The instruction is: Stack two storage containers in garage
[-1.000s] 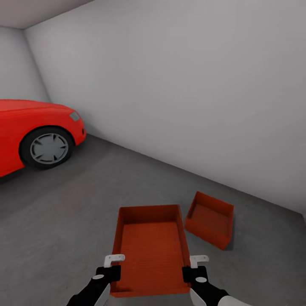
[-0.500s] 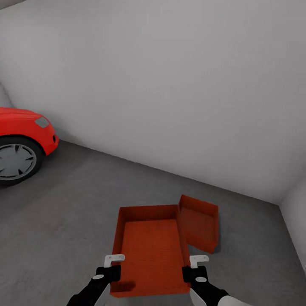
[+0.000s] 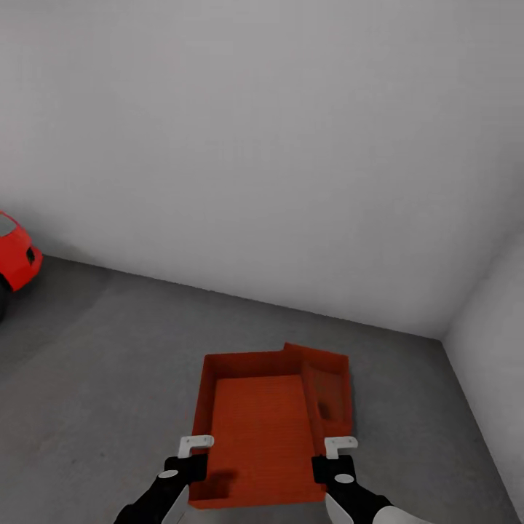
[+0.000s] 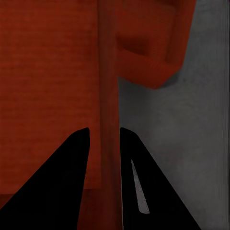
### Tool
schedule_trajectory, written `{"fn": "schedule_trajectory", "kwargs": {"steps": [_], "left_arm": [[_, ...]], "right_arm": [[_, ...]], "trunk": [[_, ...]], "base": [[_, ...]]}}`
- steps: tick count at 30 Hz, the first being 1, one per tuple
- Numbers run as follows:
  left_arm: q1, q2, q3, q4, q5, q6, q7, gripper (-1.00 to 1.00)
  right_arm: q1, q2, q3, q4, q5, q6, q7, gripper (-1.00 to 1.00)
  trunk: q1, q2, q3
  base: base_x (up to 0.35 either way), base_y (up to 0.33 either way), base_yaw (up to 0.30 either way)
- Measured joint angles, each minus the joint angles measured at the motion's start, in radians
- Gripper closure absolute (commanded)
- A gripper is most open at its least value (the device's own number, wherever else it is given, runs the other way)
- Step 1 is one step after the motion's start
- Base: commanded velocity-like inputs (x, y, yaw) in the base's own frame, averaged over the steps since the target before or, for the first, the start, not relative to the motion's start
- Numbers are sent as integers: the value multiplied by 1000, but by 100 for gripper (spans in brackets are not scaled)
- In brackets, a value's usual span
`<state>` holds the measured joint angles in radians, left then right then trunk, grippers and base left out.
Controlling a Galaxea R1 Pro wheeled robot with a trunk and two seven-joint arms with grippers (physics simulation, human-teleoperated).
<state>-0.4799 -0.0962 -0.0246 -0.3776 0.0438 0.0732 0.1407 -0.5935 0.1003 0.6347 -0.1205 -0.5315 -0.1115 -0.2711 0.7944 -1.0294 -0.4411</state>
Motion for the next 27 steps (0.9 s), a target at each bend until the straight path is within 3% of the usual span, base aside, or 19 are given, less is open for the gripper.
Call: {"fn": "schedule_trajectory", "kwargs": {"steps": [27], "left_arm": [[0,0,0,0,0,0,0,100]], "right_arm": [[0,0,0,0,0,0,0,100]], "trunk": [[0,0,0]], "base": [[318,0,-289]]}}
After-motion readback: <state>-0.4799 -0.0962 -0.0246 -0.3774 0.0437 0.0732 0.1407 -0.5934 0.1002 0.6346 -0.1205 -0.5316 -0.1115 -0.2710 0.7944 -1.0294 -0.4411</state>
